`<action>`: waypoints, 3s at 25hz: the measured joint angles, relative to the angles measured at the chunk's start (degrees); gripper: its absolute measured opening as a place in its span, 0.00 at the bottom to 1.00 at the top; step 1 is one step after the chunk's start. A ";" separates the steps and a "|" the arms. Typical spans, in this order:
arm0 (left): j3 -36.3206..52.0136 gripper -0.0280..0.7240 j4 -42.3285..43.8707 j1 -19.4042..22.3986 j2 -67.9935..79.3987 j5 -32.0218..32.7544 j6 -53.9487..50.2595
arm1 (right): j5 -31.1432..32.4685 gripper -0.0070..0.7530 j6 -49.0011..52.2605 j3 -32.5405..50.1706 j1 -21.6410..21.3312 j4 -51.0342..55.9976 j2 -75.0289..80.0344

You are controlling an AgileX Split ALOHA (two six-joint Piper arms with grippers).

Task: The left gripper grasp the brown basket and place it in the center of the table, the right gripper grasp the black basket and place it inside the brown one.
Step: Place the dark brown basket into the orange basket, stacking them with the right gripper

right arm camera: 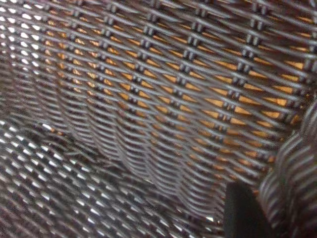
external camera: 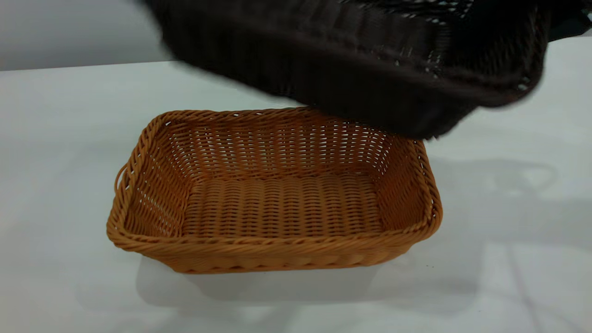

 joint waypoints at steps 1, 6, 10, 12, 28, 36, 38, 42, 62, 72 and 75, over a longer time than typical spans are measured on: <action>0.00 0.75 0.00 0.00 0.00 0.00 0.16 | 1.20 0.32 0.00 -1.09 0.71 -1.76 0.68; 0.00 0.75 0.00 0.00 0.00 -1.26 1.40 | 5.58 0.32 0.48 -6.61 4.92 -7.67 5.79; 0.00 0.75 0.00 0.00 0.00 -1.07 1.39 | 8.14 0.32 -0.20 -11.69 7.36 -7.30 10.19; 0.00 0.75 0.00 0.00 0.00 -1.08 1.35 | 9.99 0.32 -0.57 -14.09 7.55 -7.50 12.65; 0.00 0.75 -0.05 0.00 0.00 -0.90 1.28 | 6.85 0.32 -0.10 -17.48 7.49 -7.20 22.33; 0.00 0.75 -0.16 0.00 0.00 -0.88 1.28 | 3.87 0.32 -0.04 -17.43 7.49 -7.01 23.77; 0.00 0.75 -0.16 0.00 0.00 -0.84 1.28 | 3.71 0.32 -0.04 -17.43 7.49 -7.01 23.77; 0.00 0.75 -0.16 0.00 0.00 -0.84 1.28 | 3.71 0.32 -0.04 -17.43 7.49 -7.01 23.77; 0.00 0.75 -0.16 0.00 0.00 -0.82 1.21 | 5.53 0.32 -2.42 -17.43 7.49 -7.19 23.72; 0.00 0.75 -0.16 0.00 0.00 -0.87 1.27 | 4.90 0.70 -4.05 -17.43 8.10 -6.66 23.61; 0.00 0.75 -0.16 0.00 0.00 -1.02 1.22 | 4.13 0.83 -4.02 -17.43 9.55 -7.48 23.61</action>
